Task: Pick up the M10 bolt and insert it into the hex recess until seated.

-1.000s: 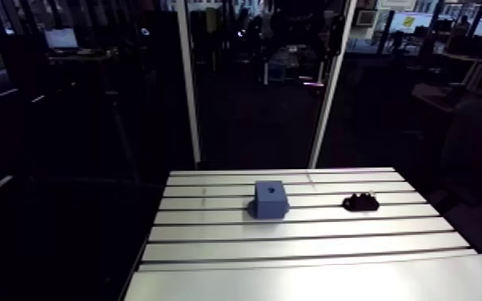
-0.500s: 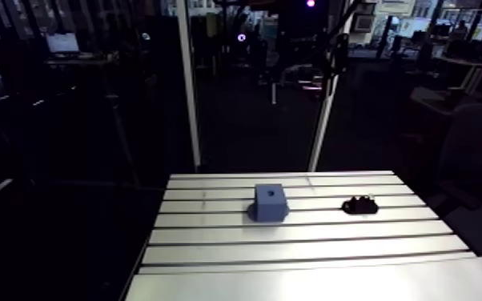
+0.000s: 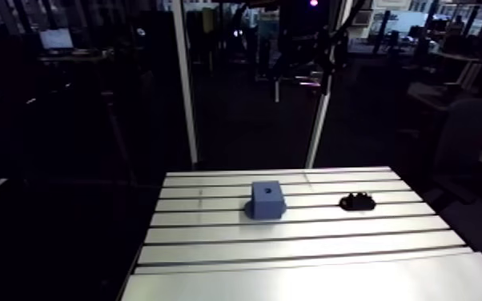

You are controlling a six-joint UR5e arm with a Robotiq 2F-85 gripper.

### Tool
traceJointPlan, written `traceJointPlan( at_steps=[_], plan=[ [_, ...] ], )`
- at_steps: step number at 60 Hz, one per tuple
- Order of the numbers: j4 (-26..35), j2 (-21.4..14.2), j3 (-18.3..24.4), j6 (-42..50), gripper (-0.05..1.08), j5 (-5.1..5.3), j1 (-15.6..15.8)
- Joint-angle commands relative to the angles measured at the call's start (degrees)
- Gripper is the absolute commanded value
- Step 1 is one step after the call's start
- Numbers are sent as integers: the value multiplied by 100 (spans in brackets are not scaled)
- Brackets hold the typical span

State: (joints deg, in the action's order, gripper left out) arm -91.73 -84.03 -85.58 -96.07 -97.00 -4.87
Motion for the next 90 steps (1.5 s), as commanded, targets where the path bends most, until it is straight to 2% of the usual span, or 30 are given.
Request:
traceJointPlan(
  at_steps=[1, 9, 17, 19, 29, 47, 72, 80, 82, 83, 84, 85, 86, 87, 88, 89, 90],
  plan=[
    [-181, 15, -58, -382, 1, 27, -416],
    [-304, 15, -92, -399, 1, 27, -604],
    [-460, 15, -155, -384, 1, 70, -814],
    [-464, 15, -156, -360, 1, 87, -944],
    [-622, 63, -165, -369, 1, 191, -1161],
    [-928, 250, -256, -460, 1, 185, -1406],
    [-1660, 331, -801, -687, 1, 209, -2064],
    [-1894, 356, -1000, -849, 1, 361, -2187],
    [-2019, 366, -1107, -985, 1, 497, -2266],
    [-2019, 366, -1107, -985, 1, 497, -2266],
    [-2072, 374, -1143, -1055, 1, 606, -2317],
    [-2072, 374, -1143, -1055, 1, 606, -2317],
    [-2110, 375, -1171, -1126, 1, 727, -2370],
    [-2110, 375, -1171, -1126, 1, 727, -2370],
    [-2123, 375, -1213, -1196, 1, 842, -2430],
    [-2123, 375, -1213, -1196, 1, 842, -2430],
    [-2133, 382, -1249, -1266, 1, 949, -2506]
  ],
)
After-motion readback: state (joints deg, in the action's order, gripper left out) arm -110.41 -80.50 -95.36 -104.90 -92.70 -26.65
